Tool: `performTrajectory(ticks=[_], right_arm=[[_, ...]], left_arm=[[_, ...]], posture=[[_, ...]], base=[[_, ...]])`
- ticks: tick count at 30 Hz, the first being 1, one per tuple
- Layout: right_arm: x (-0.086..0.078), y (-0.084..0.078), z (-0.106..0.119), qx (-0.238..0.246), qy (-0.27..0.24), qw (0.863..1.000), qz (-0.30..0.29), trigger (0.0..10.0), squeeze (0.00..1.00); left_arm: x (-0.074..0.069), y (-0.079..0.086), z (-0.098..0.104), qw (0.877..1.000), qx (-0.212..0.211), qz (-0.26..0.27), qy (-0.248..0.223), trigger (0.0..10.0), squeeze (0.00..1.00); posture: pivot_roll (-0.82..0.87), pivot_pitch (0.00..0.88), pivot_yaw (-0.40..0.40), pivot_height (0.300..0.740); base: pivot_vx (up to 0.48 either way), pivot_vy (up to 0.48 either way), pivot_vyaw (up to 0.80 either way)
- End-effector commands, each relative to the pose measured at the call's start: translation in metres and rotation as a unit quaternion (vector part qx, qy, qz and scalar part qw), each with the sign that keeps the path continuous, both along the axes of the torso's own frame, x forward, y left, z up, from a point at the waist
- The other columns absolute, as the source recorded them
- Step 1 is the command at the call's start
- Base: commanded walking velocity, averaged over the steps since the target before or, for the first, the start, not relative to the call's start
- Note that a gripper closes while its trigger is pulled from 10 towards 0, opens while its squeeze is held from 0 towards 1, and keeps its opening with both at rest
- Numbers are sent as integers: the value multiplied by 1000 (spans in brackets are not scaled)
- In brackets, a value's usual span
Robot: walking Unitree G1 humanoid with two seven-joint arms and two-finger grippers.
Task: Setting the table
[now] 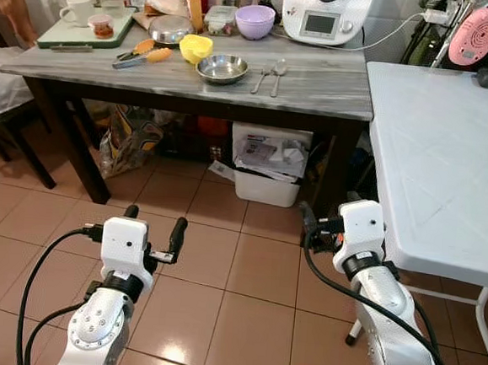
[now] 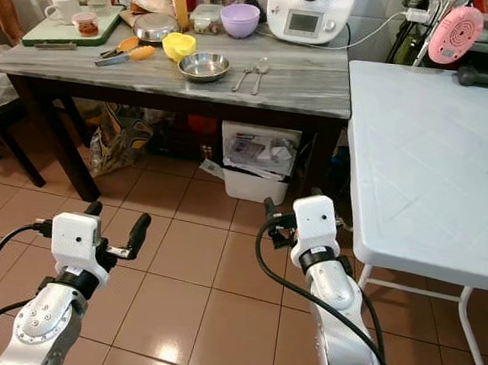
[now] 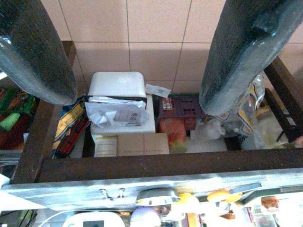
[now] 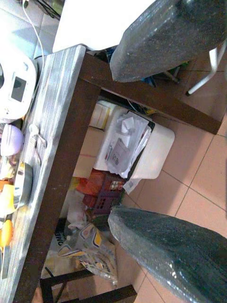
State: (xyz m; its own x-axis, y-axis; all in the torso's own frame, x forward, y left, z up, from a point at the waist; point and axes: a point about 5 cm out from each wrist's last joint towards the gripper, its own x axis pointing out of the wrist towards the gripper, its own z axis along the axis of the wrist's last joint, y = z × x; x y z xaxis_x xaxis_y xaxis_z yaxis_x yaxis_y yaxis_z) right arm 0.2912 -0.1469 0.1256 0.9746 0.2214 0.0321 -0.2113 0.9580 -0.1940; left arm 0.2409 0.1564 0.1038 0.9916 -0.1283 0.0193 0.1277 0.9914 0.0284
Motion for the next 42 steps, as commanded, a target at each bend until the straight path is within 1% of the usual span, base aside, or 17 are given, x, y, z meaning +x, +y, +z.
performTrajectory(ticks=[1,2,15,42], right_arm=[[-1,2,2,7,-3,1000,6,10000,0],[0,2,1,7,-1,1000,5,10000,0],[-1,1,1,4,-1,1000,4,10000,0],[-1,1,1,-1,-3,1000,4,10000,0]], left_arm=[[1,1,0,1000,5,1,1,10000,0],[1,1,1,1000,6,1,1,10000,0],[1,1,1,1000,6,1,1,10000,0],[2,-2,1,1000,4,-6,2,10000,0]], posture=[[-167,36,61,740],[-167,36,61,740],[-167,40,63,740],[-168,39,64,740]], base=[[0,0,0],[0,0,0],[0,0,-732],[0,0,0]])
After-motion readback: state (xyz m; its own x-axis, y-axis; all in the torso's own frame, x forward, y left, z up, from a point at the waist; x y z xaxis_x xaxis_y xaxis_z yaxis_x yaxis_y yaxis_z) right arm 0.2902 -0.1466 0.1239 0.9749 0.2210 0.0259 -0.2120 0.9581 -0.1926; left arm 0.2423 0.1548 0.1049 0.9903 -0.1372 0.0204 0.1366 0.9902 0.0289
